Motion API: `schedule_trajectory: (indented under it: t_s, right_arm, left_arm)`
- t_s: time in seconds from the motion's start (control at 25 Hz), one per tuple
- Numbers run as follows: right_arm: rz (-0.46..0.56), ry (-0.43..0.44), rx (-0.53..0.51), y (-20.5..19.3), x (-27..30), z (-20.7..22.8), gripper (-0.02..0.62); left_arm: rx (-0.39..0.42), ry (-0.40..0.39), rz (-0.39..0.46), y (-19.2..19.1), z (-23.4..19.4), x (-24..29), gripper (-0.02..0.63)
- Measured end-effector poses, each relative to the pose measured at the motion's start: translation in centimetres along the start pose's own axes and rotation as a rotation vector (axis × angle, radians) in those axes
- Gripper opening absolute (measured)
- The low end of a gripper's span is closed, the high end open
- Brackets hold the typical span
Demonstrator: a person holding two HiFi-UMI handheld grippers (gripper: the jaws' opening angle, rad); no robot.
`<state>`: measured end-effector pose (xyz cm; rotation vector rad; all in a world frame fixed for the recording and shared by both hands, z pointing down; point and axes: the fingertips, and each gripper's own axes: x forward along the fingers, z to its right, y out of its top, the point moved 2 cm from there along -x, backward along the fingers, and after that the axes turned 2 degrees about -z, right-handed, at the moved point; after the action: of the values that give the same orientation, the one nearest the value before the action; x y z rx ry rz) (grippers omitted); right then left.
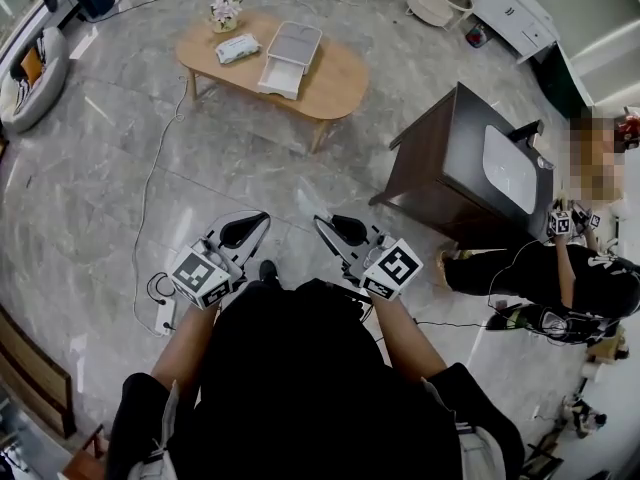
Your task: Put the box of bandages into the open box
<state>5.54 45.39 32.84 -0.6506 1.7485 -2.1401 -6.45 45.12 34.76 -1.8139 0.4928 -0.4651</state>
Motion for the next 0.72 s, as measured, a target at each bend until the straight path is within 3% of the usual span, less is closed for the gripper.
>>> schedule_trajectory:
  t_s: [0.44, 0.72]
  right_arm:
    - [0.014, -0.033, 0.020, 0.9, 3.6, 4.8, 0.032]
    - [0.016, -0.024, 0.040, 1.3, 6.2, 10.2, 0.032]
  left_arm:
    - [-0.062, -0.017, -0.002, 0.3, -5.7, 2.6, 0.018]
    - [-0.071, 0.005, -0.015, 0.8, -10.2, 5.9, 0.017]
